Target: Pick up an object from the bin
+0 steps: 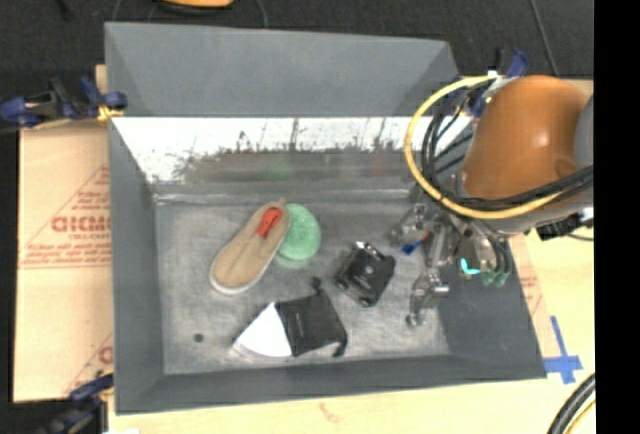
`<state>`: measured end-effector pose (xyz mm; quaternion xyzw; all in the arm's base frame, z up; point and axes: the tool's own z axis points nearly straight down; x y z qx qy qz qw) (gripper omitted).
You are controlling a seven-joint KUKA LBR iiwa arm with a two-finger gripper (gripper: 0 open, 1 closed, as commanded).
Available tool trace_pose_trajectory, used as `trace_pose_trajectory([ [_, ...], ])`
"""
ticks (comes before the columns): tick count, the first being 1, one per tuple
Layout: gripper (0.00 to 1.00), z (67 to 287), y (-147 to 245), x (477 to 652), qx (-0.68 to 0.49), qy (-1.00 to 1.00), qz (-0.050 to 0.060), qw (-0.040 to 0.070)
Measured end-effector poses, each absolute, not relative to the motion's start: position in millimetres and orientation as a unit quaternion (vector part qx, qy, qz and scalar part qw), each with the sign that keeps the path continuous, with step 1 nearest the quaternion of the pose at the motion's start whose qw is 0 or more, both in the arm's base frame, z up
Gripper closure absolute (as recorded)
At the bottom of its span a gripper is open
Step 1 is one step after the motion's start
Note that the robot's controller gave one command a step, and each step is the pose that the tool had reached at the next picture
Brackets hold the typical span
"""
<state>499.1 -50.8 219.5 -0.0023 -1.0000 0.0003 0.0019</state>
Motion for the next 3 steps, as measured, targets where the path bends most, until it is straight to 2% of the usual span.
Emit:
trace_pose_trajectory([
  [1,0.00,223,-51,500.6,-0.001,-1.000,0.001,-0.002],
  [2,0.00,155,-53,518.6,-0.018,-1.000,0.000,-0.005],
  [3,0.00,143,-56,542.4,-0.021,-1.000,-0.001,0.002],
])
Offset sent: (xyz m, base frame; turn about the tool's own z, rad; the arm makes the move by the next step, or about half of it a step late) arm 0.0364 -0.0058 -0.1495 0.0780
